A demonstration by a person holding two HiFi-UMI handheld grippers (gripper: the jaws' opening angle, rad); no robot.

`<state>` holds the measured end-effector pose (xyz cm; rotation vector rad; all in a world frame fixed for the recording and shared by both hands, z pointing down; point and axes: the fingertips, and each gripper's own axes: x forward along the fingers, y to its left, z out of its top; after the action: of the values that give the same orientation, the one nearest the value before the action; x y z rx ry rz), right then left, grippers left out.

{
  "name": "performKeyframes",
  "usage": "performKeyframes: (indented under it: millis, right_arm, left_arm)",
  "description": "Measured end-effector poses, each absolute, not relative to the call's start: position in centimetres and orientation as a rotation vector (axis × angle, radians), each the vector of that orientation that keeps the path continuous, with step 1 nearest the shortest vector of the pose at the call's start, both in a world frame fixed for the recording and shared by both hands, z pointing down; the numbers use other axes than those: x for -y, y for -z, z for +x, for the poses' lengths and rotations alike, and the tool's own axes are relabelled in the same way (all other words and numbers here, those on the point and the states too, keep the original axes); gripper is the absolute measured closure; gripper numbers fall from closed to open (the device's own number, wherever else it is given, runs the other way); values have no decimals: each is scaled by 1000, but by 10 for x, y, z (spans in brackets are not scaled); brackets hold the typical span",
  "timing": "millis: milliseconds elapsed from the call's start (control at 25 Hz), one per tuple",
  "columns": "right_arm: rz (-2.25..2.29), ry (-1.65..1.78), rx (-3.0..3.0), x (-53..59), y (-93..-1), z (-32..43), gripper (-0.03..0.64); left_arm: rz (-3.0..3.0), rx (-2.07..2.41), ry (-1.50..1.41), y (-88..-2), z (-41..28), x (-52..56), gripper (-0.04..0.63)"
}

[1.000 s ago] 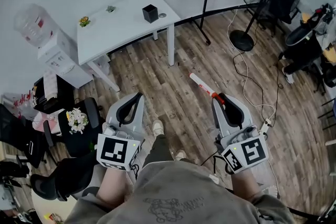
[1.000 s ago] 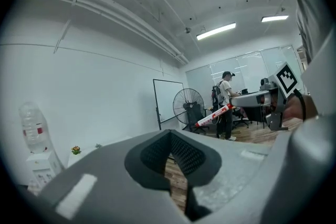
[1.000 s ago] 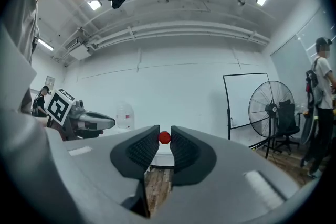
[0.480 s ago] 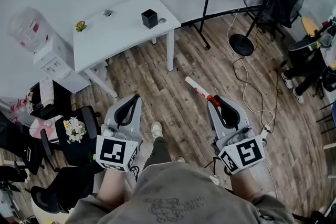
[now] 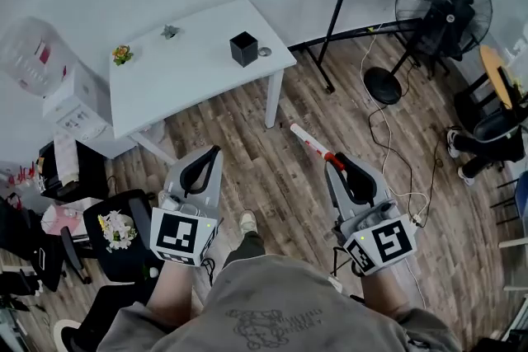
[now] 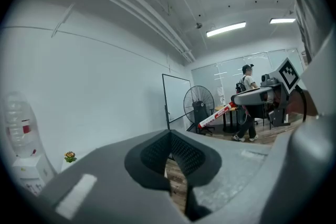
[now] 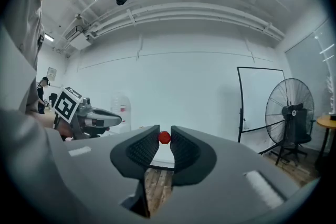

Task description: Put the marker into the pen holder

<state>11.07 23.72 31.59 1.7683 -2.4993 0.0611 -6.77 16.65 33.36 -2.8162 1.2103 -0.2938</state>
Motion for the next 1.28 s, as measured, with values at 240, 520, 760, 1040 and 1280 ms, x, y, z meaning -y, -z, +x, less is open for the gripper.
performKeyframes:
  millis: [240,520,760,1040,1280]
  right_arm:
    - [1738,-60,2476,-155,-313,81,523]
    - [1711,-32,2517,-97,-312,50,523]
    - [1741,-72,2483,-68,-318,52,523]
    - [1733,-138,2478,-32,-336,57,523]
    - [1717,-149,2491,19,-344,72,523]
  left_arm:
    - [-2832,-1207,300,-333,-91,-83,594]
    - [-2821,-1212,322,-339,-120,-17,595]
    - [-2824,-1217,316,-338,-127,19,594]
    - [-2847,-1213,354,-356,-120,51,594]
    - [-2836,-1218,344,-357,-103,91,594]
